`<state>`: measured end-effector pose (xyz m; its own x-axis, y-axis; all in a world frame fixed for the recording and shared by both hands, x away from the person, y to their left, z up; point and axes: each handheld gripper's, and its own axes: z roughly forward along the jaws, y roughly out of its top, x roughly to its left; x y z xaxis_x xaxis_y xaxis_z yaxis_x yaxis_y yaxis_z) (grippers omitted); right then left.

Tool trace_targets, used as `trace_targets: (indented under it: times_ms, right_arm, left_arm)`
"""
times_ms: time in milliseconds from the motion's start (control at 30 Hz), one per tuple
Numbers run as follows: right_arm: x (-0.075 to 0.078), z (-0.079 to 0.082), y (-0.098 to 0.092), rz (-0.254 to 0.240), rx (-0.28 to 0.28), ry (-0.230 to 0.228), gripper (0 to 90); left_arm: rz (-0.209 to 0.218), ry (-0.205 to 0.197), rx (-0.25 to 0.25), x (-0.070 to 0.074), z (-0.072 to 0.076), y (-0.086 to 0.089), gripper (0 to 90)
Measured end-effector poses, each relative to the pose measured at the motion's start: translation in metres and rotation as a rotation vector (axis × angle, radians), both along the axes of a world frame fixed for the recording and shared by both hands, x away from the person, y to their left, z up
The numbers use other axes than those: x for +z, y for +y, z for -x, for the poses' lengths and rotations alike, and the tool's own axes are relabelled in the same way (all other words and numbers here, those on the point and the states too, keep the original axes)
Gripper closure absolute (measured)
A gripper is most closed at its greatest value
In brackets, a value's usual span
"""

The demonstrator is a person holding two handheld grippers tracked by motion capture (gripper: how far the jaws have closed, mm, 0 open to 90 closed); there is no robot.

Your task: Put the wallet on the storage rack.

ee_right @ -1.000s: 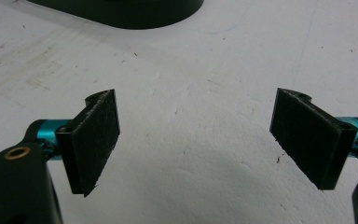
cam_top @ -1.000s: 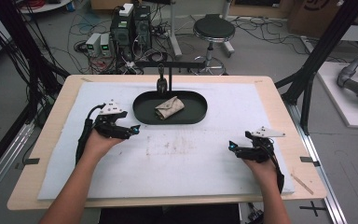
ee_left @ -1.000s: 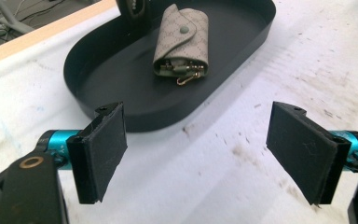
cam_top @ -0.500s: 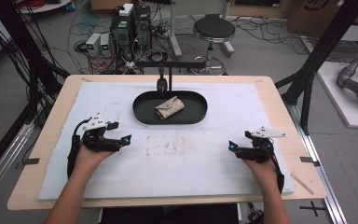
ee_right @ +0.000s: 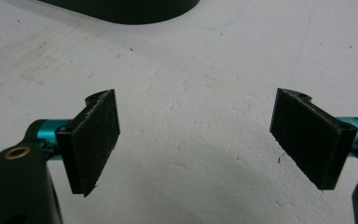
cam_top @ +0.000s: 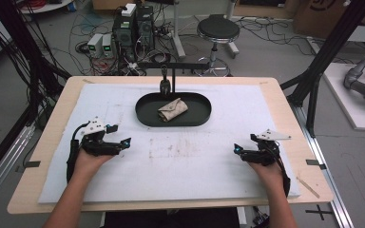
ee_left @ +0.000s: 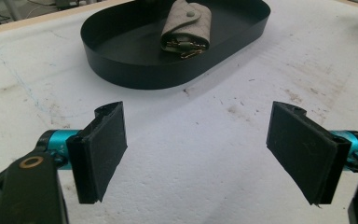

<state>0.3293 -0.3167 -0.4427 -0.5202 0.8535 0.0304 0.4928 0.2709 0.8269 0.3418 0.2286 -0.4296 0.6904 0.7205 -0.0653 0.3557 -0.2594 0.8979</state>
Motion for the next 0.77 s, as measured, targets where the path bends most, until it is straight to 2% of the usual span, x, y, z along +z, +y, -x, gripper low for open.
trace_targets:
  times_ms: [467,767]
  right_arm:
    - [-0.0009,-0.0023,0.0018,0.004,-0.005,0.012,16.2]
    - [0.0001,-0.0013,0.0017,0.003,-0.003,0.004,16.2]
  left_arm:
    - [-0.001,0.002,-0.005,-0.0029,0.0039,-0.0010,19.9]
    - [-0.003,0.002,0.000,-0.0025,0.0046,-0.0002,19.9]
